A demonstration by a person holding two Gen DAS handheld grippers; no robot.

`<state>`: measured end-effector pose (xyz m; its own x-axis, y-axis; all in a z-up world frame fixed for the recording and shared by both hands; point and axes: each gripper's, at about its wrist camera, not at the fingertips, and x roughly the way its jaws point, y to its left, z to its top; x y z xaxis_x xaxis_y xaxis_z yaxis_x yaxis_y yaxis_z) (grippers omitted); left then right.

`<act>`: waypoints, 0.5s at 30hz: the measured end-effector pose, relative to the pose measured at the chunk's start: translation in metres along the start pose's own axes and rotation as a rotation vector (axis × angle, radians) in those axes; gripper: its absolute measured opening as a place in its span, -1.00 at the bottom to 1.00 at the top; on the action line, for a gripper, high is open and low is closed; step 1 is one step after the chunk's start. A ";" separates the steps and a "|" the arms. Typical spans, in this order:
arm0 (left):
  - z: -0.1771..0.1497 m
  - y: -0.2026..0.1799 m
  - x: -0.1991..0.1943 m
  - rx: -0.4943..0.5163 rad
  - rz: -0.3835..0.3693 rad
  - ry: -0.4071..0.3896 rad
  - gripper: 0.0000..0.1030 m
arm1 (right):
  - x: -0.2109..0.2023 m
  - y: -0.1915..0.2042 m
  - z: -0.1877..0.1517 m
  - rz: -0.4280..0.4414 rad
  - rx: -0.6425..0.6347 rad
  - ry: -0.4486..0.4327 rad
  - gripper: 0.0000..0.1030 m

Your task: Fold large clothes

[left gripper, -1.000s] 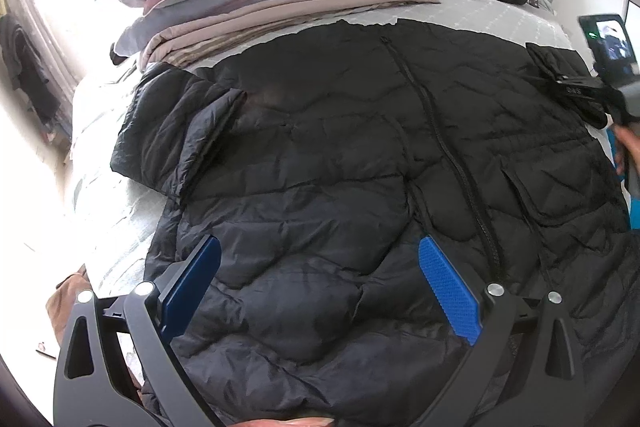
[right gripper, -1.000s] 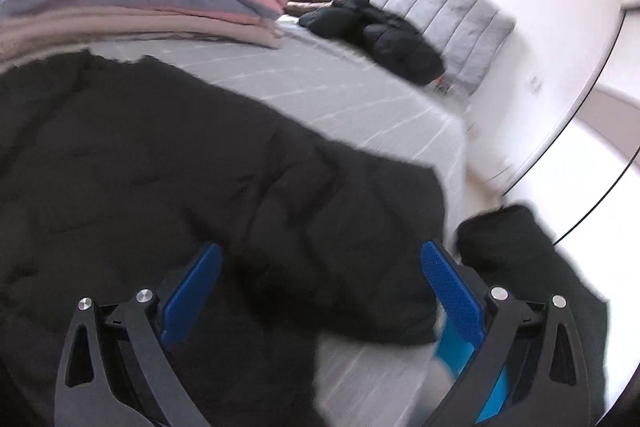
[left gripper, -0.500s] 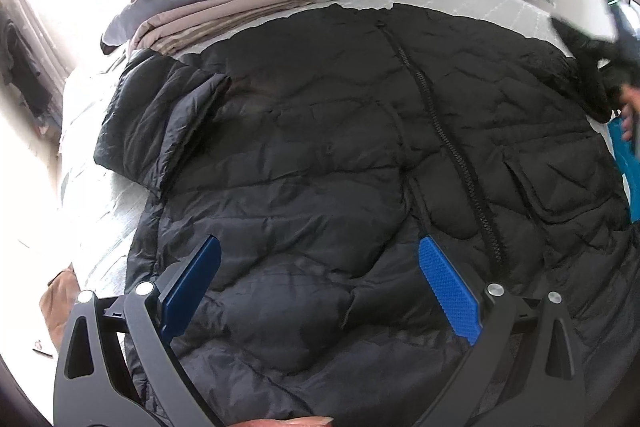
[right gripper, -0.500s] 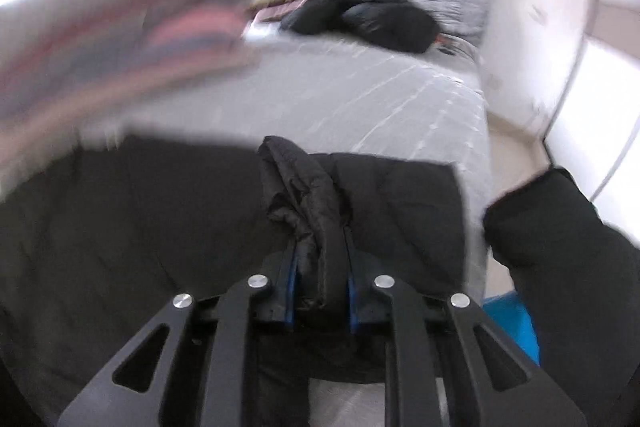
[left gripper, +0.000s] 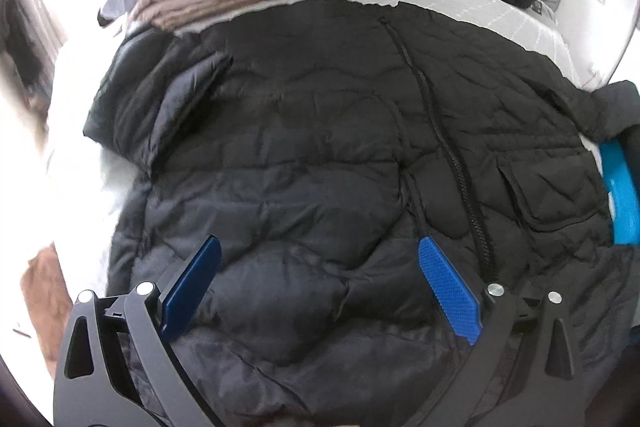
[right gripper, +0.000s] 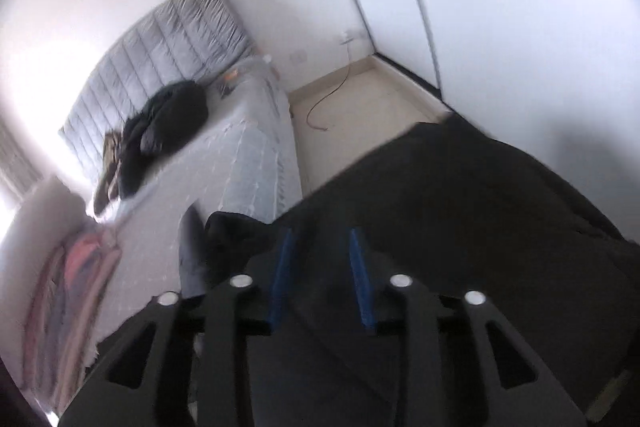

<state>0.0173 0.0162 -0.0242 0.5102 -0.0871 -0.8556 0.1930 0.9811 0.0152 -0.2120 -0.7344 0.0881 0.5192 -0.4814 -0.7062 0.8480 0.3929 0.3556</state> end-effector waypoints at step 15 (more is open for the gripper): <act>-0.001 0.018 -0.034 -0.049 0.068 -0.211 0.85 | -0.128 0.238 -0.251 0.663 -0.574 0.180 0.70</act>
<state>0.0022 0.0369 0.0045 0.6859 -0.0497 -0.7260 0.1140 0.9927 0.0398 -0.1034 -0.3830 0.1090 0.8183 0.0950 -0.5668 0.1711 0.9013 0.3980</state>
